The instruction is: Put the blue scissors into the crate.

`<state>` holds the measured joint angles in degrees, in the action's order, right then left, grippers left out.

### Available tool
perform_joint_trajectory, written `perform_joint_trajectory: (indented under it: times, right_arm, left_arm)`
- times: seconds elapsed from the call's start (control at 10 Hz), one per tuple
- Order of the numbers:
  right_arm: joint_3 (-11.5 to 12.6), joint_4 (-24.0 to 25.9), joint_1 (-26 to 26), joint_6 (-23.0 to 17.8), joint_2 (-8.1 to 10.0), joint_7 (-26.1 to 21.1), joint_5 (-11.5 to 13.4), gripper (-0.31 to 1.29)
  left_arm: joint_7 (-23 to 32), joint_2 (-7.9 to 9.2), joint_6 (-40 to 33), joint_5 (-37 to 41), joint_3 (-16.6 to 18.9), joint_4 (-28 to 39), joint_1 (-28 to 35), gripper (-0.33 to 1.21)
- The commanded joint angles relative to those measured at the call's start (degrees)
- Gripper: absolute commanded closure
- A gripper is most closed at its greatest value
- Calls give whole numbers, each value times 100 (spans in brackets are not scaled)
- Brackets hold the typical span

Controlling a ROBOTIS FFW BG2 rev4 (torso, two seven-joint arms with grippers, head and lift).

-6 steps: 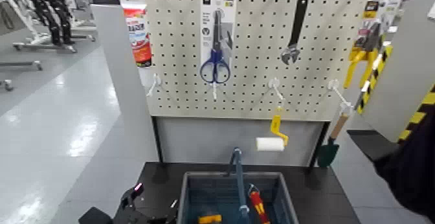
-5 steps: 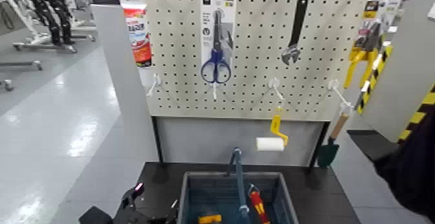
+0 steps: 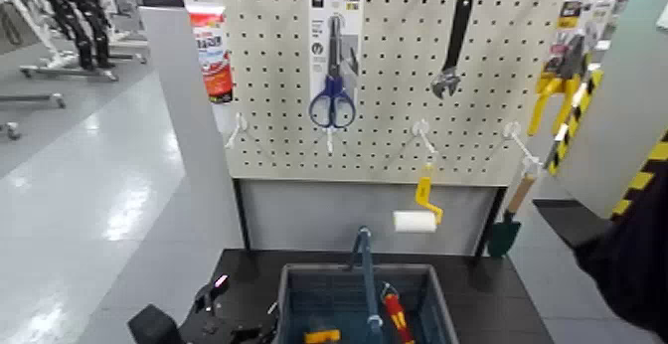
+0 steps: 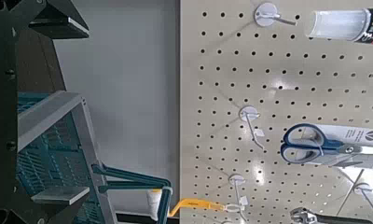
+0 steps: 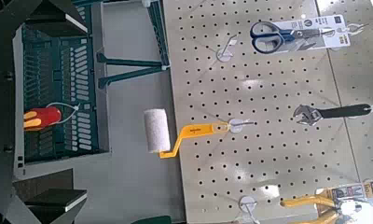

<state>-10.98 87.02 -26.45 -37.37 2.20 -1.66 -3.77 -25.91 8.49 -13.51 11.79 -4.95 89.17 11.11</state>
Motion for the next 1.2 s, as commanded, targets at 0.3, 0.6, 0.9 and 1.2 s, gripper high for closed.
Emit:
perform_joint_trajectory:
  times: [0.3,0.6,0.9,1.2]
  right_arm:
    - [9,-27,18,-7,-9,-1,-9,8]
    - [9,-27,18,-16,-9,17,-9,8]
    - [0,-27,26,-16,-18,17,-9,8]
    - [-27,-36,35,-25,-26,17,-18,8]
  left_arm:
    - [-468,162,1351,447,-120,391,-689,11]
    - [-802,311,1580,773,-261,391,-1172,11]
    - [-987,373,1694,896,-358,391,-1664,11]
    - [-1057,399,1650,896,-498,277,-2139,11]
